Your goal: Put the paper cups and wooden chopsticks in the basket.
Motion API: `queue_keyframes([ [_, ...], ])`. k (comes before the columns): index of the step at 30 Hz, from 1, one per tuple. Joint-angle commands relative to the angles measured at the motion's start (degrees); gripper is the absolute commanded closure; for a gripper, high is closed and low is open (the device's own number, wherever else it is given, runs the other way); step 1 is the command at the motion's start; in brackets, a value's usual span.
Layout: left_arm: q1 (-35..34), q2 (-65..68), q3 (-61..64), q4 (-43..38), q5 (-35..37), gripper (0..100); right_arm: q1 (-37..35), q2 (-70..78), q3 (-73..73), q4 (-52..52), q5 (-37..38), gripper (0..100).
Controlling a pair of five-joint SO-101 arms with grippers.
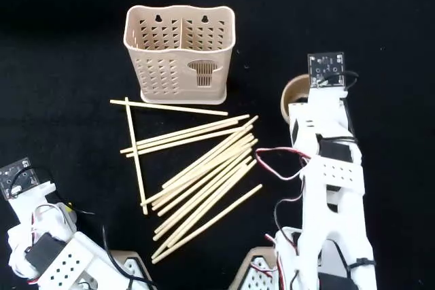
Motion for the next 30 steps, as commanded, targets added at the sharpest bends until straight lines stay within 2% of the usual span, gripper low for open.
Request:
queue_keyframes([
  [1, -0.04, -0.44, 0.92, 0.35, 0.18, 73, 1.85, 0.13, -1.8, -1.49, -0.53, 98.6],
  [7, -0.04, -0.44, 0.92, 0.35, 0.18, 73, 3.96, 0.57, -8.31, 0.18, -0.18, 98.6],
  [20, -0.04, -0.35, 0.92, 0.35, 0.18, 73, 3.87, 2.42, -27.21, 18.29, 0.0, 98.2],
  [23, -0.04, -0.35, 0.92, 0.35, 0.18, 73, 3.08, 3.65, -28.62, 22.95, 1.76, 92.8],
  [26, -0.04, -0.35, 0.92, 0.44, 0.18, 73, 0.44, 5.76, -28.35, 23.82, 4.66, 89.5],
  [30, -0.04, -0.35, 0.92, 0.44, 0.18, 73, 0.09, 9.45, -29.32, 22.86, 3.69, 89.6],
])
